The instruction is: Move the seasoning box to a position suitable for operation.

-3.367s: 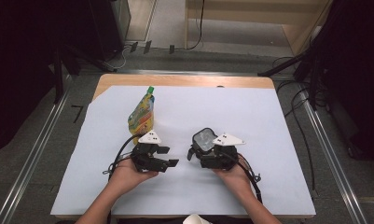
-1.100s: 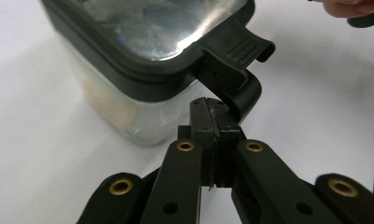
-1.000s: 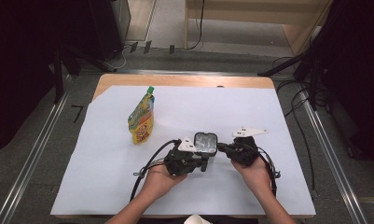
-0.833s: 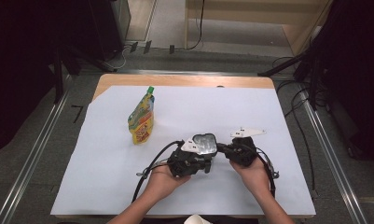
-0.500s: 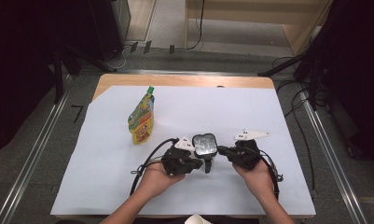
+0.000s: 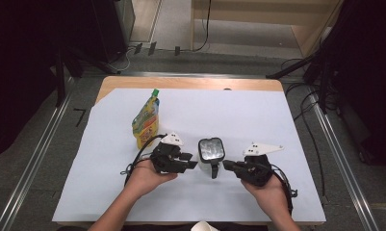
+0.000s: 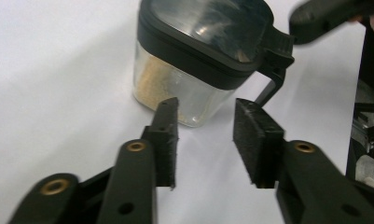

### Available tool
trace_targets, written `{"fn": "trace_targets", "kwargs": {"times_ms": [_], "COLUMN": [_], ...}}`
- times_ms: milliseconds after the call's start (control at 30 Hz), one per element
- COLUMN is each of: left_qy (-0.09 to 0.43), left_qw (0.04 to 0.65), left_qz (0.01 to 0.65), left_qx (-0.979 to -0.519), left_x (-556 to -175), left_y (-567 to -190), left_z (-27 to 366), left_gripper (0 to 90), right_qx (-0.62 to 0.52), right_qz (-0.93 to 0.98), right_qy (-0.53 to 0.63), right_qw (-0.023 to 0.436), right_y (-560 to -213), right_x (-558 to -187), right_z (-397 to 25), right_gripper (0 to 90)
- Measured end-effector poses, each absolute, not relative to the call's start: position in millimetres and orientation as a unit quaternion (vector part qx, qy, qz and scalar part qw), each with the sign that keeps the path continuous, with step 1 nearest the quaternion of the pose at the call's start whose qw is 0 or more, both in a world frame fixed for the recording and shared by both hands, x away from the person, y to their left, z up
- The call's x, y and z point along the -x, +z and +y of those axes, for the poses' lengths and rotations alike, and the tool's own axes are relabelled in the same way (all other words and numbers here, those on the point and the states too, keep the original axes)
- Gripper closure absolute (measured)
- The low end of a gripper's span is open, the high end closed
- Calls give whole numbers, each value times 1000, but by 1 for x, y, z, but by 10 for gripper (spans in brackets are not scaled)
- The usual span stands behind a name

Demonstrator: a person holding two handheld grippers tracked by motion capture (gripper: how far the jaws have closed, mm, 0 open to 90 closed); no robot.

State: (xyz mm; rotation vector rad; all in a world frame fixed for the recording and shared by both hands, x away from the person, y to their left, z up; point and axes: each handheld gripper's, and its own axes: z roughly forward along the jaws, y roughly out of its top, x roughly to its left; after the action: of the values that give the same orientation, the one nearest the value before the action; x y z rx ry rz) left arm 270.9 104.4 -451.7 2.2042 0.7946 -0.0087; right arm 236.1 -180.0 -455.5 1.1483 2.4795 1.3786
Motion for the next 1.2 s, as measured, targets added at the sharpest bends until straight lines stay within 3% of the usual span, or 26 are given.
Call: {"fn": "trace_targets", "kwargs": {"times_ms": [133, 233, 833, 1200], "left_qy": [0, -3, -1, 9], "left_qw": [394, 393, 395, 391], "left_qz": [308, 316, 312, 310], "left_qx": [-866, -863, -864, -867], "left_x": [-275, -277, -282, -277], "left_y": [-451, -451, -453, -455], "left_z": [109, 111, 118, 120], "left_gripper": [500, 471, 424, 387], "right_qx": [-362, -363, -344, -343], "right_qz": [820, 822, 838, 843], "right_qy": [442, 438, 424, 414], "right_qw": [35, 33, 18, 12], "right_y": [-458, -460, -474, -482], "right_x": [-229, -226, -219, -228], "right_z": [-168, -166, -120, -114], "right_gripper": [900, 900, 900, 900]}}
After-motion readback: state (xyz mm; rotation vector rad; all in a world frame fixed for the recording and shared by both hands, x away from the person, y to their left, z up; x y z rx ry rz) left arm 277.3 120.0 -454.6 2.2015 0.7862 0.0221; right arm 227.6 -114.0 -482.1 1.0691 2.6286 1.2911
